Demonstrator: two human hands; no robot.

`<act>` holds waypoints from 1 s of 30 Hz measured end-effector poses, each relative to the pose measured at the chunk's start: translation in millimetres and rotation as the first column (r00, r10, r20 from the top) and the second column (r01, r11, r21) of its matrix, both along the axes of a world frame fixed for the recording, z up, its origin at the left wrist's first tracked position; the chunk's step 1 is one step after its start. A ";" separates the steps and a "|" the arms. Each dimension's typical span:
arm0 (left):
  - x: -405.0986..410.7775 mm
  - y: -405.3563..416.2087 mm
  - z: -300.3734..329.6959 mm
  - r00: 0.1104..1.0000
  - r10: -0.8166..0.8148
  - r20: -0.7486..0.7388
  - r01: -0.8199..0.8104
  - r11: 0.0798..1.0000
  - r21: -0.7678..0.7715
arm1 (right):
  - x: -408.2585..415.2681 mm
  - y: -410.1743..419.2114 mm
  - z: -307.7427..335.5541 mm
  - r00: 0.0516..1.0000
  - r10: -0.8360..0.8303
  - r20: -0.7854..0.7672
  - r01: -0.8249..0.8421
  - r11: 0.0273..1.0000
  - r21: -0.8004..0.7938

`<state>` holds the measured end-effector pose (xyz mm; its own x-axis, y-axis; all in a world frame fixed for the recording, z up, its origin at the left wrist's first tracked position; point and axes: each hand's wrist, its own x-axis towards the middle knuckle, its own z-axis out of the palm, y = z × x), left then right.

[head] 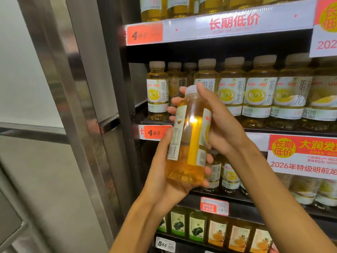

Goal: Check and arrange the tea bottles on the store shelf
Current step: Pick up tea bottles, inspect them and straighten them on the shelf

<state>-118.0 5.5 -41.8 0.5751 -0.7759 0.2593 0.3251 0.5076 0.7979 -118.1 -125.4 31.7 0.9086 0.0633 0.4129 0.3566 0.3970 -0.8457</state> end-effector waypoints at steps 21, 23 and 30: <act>1.3 -7.6 -12.0 0.967 0.182 0.176 -0.205 0.972 0.118 | -6.8 -7.4 3.0 0.988 -0.122 0.094 0.134 0.981 -0.143; 1.9 -5.9 -12.0 0.910 0.284 0.302 -0.341 0.927 0.156 | -8.4 -10.3 2.0 0.975 -0.179 0.133 0.200 0.965 -0.169; -0.1 -3.5 -11.1 0.871 0.298 0.392 -0.402 0.889 0.219 | -0.9 -9.5 -6.7 0.982 -0.173 0.080 0.181 0.977 -0.115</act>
